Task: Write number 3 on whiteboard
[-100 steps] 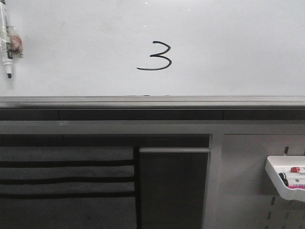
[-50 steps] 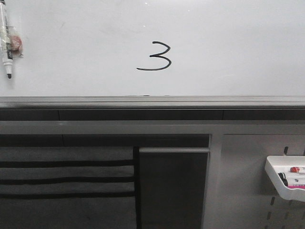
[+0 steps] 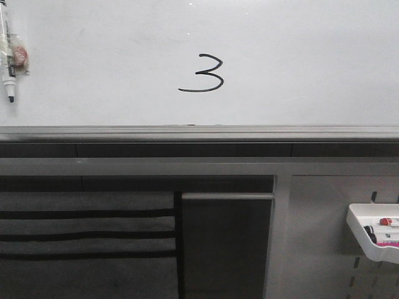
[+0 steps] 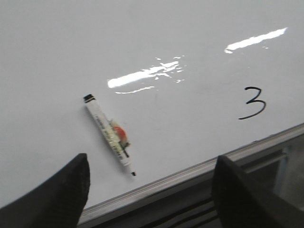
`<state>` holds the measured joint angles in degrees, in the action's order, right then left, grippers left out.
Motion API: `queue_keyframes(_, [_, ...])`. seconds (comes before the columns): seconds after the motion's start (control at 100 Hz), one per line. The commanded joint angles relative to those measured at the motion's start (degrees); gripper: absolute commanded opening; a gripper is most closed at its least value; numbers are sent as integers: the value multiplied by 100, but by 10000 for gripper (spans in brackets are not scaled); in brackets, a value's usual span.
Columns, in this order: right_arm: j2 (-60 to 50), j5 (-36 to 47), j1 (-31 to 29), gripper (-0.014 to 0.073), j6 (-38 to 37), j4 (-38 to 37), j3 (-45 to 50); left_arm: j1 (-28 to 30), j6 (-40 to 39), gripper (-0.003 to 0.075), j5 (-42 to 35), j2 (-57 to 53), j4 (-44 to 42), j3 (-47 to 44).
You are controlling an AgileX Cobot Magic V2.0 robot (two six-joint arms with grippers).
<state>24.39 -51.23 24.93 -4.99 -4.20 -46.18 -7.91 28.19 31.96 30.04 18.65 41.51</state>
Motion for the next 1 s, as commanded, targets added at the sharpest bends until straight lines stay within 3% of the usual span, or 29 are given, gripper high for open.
queue_keyframes(0.0, [45, 436, -36, -74, -1, -97, -163, 154, -16, 424, -500, -421, -473, -219])
queue_keyframes(0.11, [45, 436, -36, -74, -1, -97, -163, 366, -16, 344, -878, -1049, -900, -957])
queue_keyframes(0.29, [45, 436, -36, -74, -1, -97, -163, 471, -16, 210, -1605, -2016, -898, -2076])
queue_keyframes(0.53, [45, 436, -36, -74, -1, -97, -163, 471, -16, -18, -2273, -3045, 25, -3092])
queue_keyframes(0.72, [45, 436, -36, -74, -1, -97, -163, 540, -16, -18, -3013, -3209, 845, -3841])
queue_keyframes(0.99, [45, 423, -36, -74, -1, -97, -163, 540, -16, -18, -3244, -3209, 891, -4102])
